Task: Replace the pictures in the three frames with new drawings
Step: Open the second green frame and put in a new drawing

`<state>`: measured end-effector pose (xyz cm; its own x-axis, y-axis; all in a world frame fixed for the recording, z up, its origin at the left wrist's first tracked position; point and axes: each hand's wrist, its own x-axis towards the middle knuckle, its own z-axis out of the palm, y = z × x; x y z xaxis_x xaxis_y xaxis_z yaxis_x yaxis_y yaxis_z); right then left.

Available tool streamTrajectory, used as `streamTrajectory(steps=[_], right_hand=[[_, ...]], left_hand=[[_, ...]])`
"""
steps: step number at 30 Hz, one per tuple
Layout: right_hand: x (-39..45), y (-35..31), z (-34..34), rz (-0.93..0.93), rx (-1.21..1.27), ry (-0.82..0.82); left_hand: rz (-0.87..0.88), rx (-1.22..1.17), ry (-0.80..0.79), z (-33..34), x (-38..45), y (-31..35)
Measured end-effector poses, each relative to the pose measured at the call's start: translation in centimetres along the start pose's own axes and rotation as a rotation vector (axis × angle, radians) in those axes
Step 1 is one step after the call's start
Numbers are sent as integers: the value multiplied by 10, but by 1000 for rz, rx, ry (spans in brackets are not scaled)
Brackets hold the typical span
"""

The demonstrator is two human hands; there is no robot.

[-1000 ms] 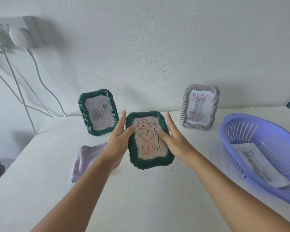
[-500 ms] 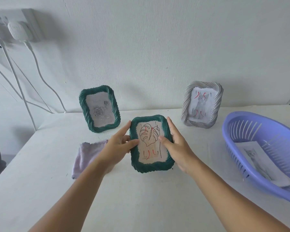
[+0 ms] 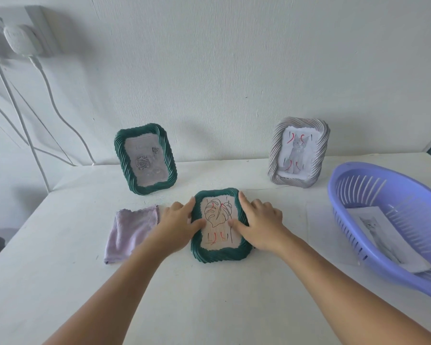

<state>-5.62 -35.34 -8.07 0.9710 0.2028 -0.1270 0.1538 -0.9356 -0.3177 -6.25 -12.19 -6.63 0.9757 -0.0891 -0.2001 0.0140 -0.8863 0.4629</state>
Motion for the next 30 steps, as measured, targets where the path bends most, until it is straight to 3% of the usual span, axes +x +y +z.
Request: streamTrajectory(steps=[3,11,16,19,22,25,30], right_hand=[[-1,2,7,0,-53,-8],[0,9,16,6,-48,18],[1,11,19,7,-47,34],[1,12,20,6,-53,47],[1,12,21,7,-63,55],[2,11,21,10,-58,54],[1,10,19,6,-56,44]], left_hand=[[1,133,-37,6,-1,0],[22,177,-3,16,9,-14],[3,144,177,1,-9,-33],[-50,316,338,-15,-19,-75],[-232,232,470,-31,-34,-114],[-453,201,388,-42,-43,-142],[-438,-71,334,-45,-42,-130]])
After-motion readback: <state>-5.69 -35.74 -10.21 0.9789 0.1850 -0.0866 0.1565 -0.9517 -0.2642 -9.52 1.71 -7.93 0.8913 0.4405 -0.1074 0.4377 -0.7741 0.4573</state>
